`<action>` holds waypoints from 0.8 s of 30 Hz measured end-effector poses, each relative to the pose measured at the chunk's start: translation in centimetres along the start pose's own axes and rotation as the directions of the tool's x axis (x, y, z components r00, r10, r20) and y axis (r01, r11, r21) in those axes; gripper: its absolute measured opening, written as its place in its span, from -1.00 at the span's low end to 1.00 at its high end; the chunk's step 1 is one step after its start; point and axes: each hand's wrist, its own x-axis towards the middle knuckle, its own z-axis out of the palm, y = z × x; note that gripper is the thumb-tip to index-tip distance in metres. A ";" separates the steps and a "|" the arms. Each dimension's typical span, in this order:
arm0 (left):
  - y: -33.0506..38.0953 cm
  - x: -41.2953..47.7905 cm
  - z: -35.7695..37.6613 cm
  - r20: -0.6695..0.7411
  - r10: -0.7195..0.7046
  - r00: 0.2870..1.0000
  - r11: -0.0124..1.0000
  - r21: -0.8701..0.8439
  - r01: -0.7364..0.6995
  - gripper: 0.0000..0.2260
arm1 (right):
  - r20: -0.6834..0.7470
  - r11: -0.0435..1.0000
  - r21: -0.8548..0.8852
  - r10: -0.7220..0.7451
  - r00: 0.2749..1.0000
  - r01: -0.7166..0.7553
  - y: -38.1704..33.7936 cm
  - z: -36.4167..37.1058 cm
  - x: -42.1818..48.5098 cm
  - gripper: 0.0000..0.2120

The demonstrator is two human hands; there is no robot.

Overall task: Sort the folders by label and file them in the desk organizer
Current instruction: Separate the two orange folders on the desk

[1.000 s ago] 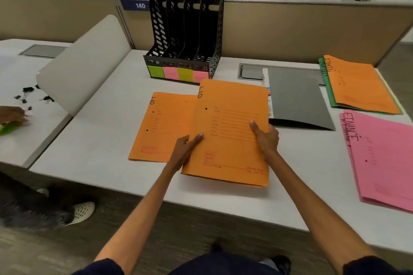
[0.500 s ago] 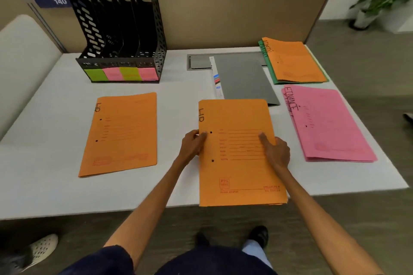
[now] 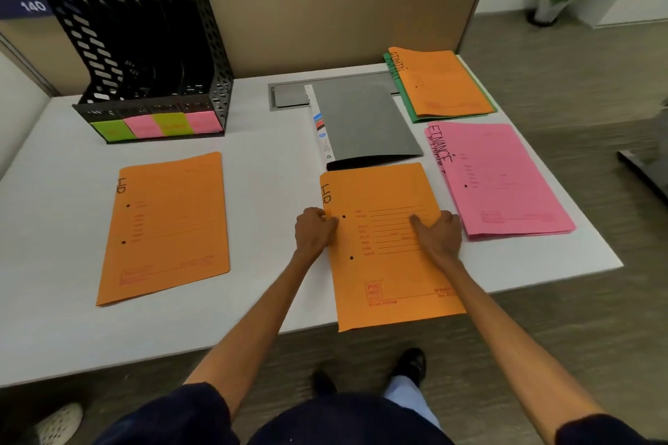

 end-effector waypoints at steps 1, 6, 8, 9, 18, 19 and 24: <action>0.1 0.0 -0.1 -0.002 0.012 1.000 1.000 -0.009 -0.012 -0.88 | -0.006 1.000 -0.021 -0.007 1.000 0.007 -0.2 0.1 0.1 -0.26; 0.8 0.1 -0.5 -0.017 0.066 0.998 0.997 -0.025 -0.066 -0.95 | 0.016 0.990 -0.142 -0.020 1.000 0.023 -1.2 0.4 0.7 -0.29; 0.9 0.5 -0.5 -0.034 0.073 0.997 0.997 -0.012 -0.074 -0.82 | 0.034 0.984 -0.176 -0.026 0.999 0.032 -1.5 0.6 1.0 -0.32; 1.0 0.6 -0.6 -0.037 0.072 0.997 0.997 0.000 -0.072 -0.76 | 0.038 0.981 -0.189 -0.033 0.999 0.039 -1.6 0.7 1.1 -0.34; 1.4 1.9 -1.2 -0.026 0.038 0.999 0.998 -0.053 -0.040 -0.61 | 0.050 0.984 -0.171 -0.044 0.998 0.052 -2.8 1.2 1.7 -0.32; 1.5 2.1 -1.3 -0.033 0.042 0.999 0.998 -0.048 -0.044 -0.63 | 0.066 0.985 -0.166 -0.046 0.997 0.057 -3.1 1.1 2.0 -0.32; 1.8 2.8 -1.7 -0.055 0.070 0.996 0.997 -0.011 -0.071 -0.70 | 0.126 0.978 -0.195 -0.050 0.991 0.074 -3.8 0.9 3.0 -0.30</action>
